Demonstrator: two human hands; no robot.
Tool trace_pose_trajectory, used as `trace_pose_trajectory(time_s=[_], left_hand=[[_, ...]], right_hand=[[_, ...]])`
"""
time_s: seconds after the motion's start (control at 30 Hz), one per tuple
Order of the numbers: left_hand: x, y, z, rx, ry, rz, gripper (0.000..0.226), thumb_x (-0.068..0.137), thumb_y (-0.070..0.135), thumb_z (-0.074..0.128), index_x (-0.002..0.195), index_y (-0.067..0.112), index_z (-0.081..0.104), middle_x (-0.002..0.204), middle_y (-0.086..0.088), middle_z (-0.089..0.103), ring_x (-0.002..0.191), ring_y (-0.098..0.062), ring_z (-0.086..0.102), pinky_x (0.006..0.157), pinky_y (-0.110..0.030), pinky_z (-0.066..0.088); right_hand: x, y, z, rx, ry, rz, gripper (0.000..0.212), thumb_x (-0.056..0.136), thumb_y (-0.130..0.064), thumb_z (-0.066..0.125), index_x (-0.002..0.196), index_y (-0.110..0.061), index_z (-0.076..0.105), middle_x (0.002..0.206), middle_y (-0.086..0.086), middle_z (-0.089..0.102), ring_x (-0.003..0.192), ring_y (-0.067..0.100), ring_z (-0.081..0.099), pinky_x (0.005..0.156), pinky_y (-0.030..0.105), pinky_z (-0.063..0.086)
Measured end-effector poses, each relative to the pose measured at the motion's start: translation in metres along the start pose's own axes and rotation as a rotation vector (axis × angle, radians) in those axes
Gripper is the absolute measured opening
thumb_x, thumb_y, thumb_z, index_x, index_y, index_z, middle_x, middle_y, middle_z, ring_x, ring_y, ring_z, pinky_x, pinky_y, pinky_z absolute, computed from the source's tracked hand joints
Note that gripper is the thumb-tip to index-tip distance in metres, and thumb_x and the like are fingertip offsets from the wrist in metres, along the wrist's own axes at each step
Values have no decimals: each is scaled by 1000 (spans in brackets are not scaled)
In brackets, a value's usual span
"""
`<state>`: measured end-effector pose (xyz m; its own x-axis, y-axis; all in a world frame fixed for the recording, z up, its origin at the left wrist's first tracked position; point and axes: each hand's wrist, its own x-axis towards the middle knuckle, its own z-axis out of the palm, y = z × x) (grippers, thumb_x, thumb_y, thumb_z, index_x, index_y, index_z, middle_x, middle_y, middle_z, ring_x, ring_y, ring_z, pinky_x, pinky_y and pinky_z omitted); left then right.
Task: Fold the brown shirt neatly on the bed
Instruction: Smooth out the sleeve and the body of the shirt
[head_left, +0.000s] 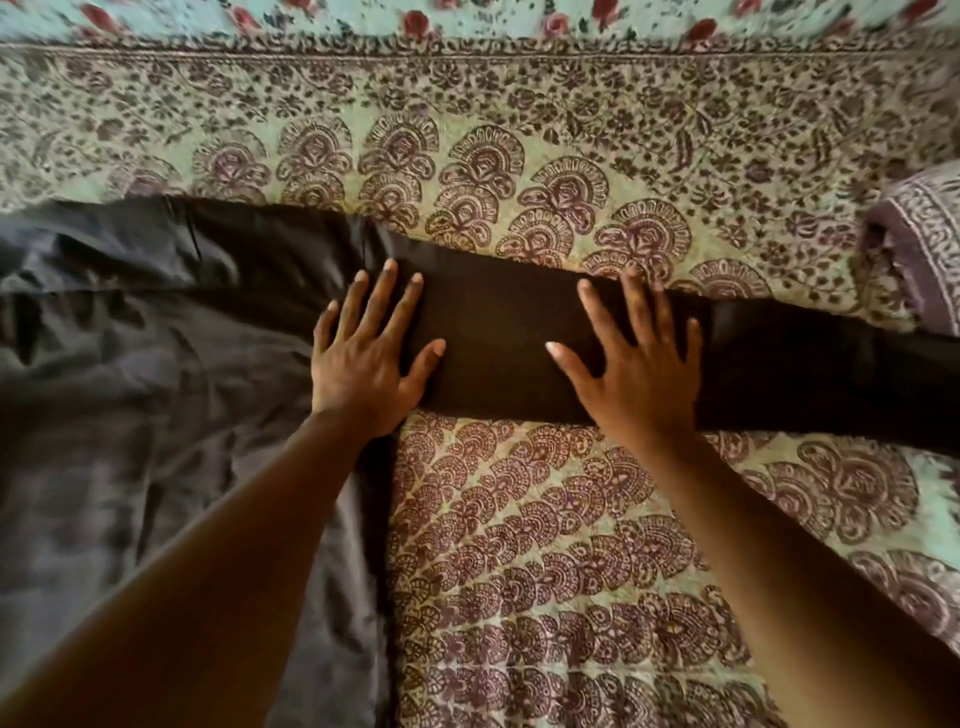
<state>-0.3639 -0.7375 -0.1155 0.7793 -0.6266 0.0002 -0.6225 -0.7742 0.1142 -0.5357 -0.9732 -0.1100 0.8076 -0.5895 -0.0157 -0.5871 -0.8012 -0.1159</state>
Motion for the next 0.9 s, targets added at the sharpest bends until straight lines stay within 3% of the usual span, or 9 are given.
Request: trace_pose_trajectory(time_s=[0.1, 0.2, 0.3, 0.4, 0.5, 0.67, 0.73, 0.9], left_hand=[[1, 4, -7, -6, -55, -10, 75, 96, 70, 28, 163, 40, 13, 174, 6, 8, 160, -26, 10, 126, -53, 15], [9, 34, -25, -52, -33, 2, 70, 88, 49, 43, 155, 25, 42, 167, -7, 30, 154, -35, 26, 123, -60, 20], [11, 94, -28, -132, 8, 162, 64, 83, 34, 40, 143, 18, 56, 160, -7, 43, 147, -33, 38, 120, -54, 29], [6, 149, -9, -296, -84, 115, 58, 95, 35, 43, 152, 21, 47, 168, -1, 30, 156, -25, 24, 125, -51, 20], [-5, 171, 16, -203, -51, 68, 64, 102, 53, 35, 161, 30, 28, 173, 3, 12, 160, -22, 9, 128, -50, 11], [-8, 174, 20, -63, 9, 107, 75, 97, 72, 29, 163, 39, 16, 174, 0, 9, 160, -28, 10, 126, -54, 16], [-8, 175, 19, -50, 2, 106, 77, 96, 74, 28, 163, 40, 14, 174, 0, 8, 160, -28, 10, 126, -55, 17], [-6, 177, 15, -48, -21, 84, 78, 94, 76, 25, 163, 41, 10, 174, 1, 5, 160, -27, 7, 126, -55, 17]], right_hand=[[-12, 46, -11, -17, -52, 107, 79, 92, -87, 15, 161, -51, 5, 174, -1, 5, 160, 28, 7, 124, 63, 15], [-10, 56, -14, -38, -95, 129, 75, 96, -79, 13, 162, -45, 5, 174, 2, 3, 160, 32, 4, 123, 65, 9], [0, 38, -16, -10, -35, 24, 66, 103, -51, 19, 161, -21, 28, 171, 8, 19, 159, 35, 13, 123, 65, 18], [-1, 35, -10, 68, -14, -144, 62, 103, -37, 20, 160, -14, 33, 171, 4, 23, 159, 28, 16, 122, 59, 27], [-7, 61, -3, 28, 34, -182, 57, 109, -45, 25, 162, -24, 28, 171, -1, 23, 158, 23, 20, 122, 55, 27], [-17, 120, -13, -72, -16, -62, 69, 101, -73, 20, 163, -43, 13, 173, -9, 9, 160, 23, 11, 122, 66, 10], [-23, 144, -18, -89, -33, -23, 71, 99, -76, 17, 163, -44, 9, 174, -9, 4, 160, 25, 10, 122, 66, 12], [-31, 204, -31, -86, -55, -1, 75, 97, -79, 18, 163, -42, 15, 173, -1, 13, 158, 29, 18, 124, 56, 22]])
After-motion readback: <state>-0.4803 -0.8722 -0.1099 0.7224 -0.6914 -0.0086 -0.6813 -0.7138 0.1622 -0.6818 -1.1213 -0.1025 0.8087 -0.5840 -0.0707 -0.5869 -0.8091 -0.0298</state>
